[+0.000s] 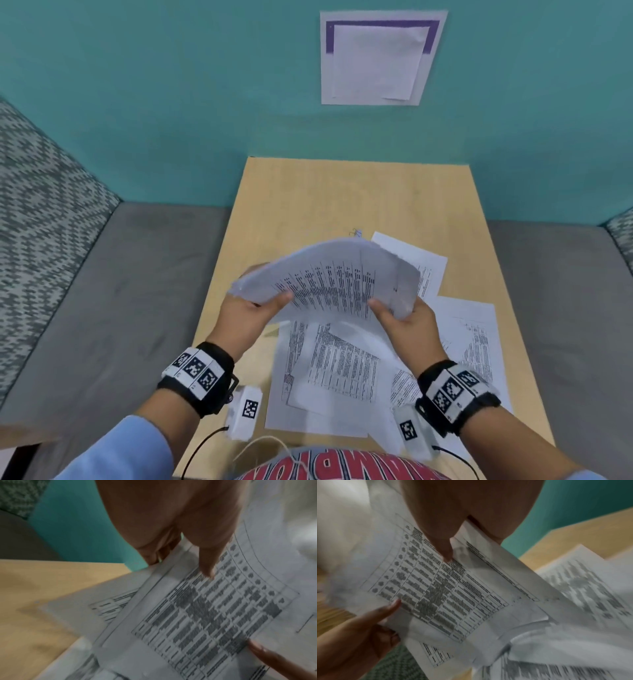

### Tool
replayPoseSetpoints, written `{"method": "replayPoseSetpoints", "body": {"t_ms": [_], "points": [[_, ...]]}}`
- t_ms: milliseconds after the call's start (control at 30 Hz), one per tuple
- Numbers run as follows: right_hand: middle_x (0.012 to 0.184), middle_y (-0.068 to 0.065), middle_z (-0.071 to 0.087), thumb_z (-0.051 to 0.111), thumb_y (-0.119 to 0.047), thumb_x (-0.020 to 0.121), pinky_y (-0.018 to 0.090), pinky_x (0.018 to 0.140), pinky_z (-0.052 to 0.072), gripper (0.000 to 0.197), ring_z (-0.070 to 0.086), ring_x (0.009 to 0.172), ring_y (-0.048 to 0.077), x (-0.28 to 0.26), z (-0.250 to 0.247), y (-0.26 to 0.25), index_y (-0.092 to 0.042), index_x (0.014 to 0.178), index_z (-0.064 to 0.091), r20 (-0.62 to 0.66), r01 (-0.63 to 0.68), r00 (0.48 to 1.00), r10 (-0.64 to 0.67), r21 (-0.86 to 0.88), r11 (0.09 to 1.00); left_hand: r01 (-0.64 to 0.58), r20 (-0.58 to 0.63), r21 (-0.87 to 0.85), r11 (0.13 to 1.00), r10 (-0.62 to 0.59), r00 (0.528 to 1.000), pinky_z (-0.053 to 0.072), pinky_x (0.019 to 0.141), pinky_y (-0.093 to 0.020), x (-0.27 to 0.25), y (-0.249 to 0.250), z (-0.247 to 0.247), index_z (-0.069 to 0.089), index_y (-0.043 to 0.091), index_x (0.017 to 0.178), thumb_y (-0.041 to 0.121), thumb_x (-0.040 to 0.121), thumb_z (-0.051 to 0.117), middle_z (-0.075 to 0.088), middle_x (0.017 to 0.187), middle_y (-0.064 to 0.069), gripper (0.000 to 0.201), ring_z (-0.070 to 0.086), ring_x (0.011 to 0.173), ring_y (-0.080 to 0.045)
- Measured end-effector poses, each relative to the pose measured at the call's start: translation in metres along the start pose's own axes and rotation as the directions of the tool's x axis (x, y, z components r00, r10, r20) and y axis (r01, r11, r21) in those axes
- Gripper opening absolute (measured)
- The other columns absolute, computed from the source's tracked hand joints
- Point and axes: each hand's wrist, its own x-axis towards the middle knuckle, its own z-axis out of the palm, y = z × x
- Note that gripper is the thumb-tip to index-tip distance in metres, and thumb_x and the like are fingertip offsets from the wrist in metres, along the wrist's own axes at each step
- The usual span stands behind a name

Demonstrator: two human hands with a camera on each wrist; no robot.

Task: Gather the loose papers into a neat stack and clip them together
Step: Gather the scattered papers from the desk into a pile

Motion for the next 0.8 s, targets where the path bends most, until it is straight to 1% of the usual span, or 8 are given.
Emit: {"method": "replayPoseSetpoints", "body": {"t_ms": [100,167,233,367,467,533,633,800], "points": [[0.075,0.016,0.076,0.081,-0.036,0.087,0.040,0.066,0.059,0.020,0.073,0.071,0.035,0.005,0.006,0.014,-0.022,0.080,0.068,0.005,-0.111,0.994,0.112,-0.084,0.990,0.051,0.113,0.117,0.992,-0.064,0.992,0.032,0.050,-0.031,0.004,-0.014,0.003,0.052,0.018,0.050,0.068,0.071,0.083,0.032,0.043,0.001,0.063,0.034,0.037,-0.019],[0.066,0.024,0.068,0.080,-0.039,0.087,0.033,0.058,0.050,0.032,0.062,0.057,0.033,0.007,0.009,0.018,-0.011,0.077,0.068,0.004,-0.123,0.992,0.124,-0.067,0.990,0.019,0.118,0.055,0.998,-0.026,0.993,0.060,0.071,-0.051,0.005,-0.016,0.008,0.072,-0.004,0.074,0.045,0.086,0.084,0.067,0.054,-0.009,0.052,0.068,0.057,-0.029],[0.058,0.015,0.058,0.079,-0.034,0.090,0.028,0.055,0.043,0.036,0.053,0.052,0.023,0.010,0.007,0.015,-0.005,0.074,0.066,-0.020,-0.124,0.992,0.123,-0.030,0.992,-0.029,0.107,0.012,1.000,0.028,0.994,0.056,0.103,-0.055,0.004,-0.006,0.011,0.080,0.008,0.109,0.020,0.095,0.078,0.085,0.098,0.002,0.018,0.079,0.100,-0.017],[0.070,0.002,0.077,0.084,-0.031,0.086,0.023,0.057,0.053,0.024,0.070,0.056,0.010,0.014,-0.002,0.014,-0.009,0.094,0.075,-0.054,-0.164,0.985,0.165,0.033,0.986,-0.066,0.122,-0.002,0.998,0.066,0.990,0.048,0.099,-0.056,0.007,-0.001,0.008,0.068,-0.018,0.113,0.007,0.093,0.078,0.067,0.093,-0.014,0.033,0.066,0.084,-0.035],[0.068,0.001,0.076,0.086,-0.028,0.084,0.027,0.060,0.051,0.024,0.069,0.057,0.019,0.010,-0.008,0.012,-0.011,0.099,0.077,0.028,-0.206,0.978,0.206,-0.002,0.979,-0.118,0.179,0.146,0.982,0.091,0.980,0.058,0.072,-0.034,0.010,-0.015,0.004,0.079,0.042,0.113,0.030,0.091,0.082,0.071,0.077,0.017,0.025,0.061,0.063,-0.016],[0.067,0.000,0.077,0.085,-0.020,0.085,0.028,0.063,0.051,0.009,0.070,0.061,0.027,0.008,-0.018,0.004,-0.017,0.090,0.077,0.032,-0.160,0.987,0.159,0.025,0.987,-0.106,0.152,0.182,0.977,0.079,0.985,0.049,0.058,-0.035,0.014,-0.021,0.000,0.079,0.055,0.102,0.033,0.091,0.081,0.072,0.066,0.008,0.025,0.052,0.057,-0.014],[0.083,-0.022,0.079,0.086,-0.012,0.084,0.021,0.082,0.053,0.021,0.073,0.081,-0.005,0.005,-0.038,-0.022,-0.024,0.097,0.074,0.019,0.024,1.000,-0.025,0.030,0.999,-0.195,0.110,0.194,0.961,0.176,0.978,0.061,0.076,-0.041,0.016,-0.008,-0.003,0.079,0.052,0.096,0.029,0.092,0.081,0.084,0.089,0.003,0.024,0.074,0.075,-0.013],[0.150,-0.019,0.055,0.088,-0.043,0.076,0.020,0.120,0.029,0.076,0.043,0.144,-0.002,-0.007,-0.057,-0.087,-0.033,0.144,0.056,0.154,0.497,0.866,-0.475,-0.364,0.788,-0.458,0.325,0.489,0.743,0.332,0.885,0.054,0.070,-0.024,0.017,0.028,-0.017,0.076,0.048,0.098,0.016,0.098,0.069,0.079,0.092,0.022,0.033,0.070,0.083,0.002]]}}
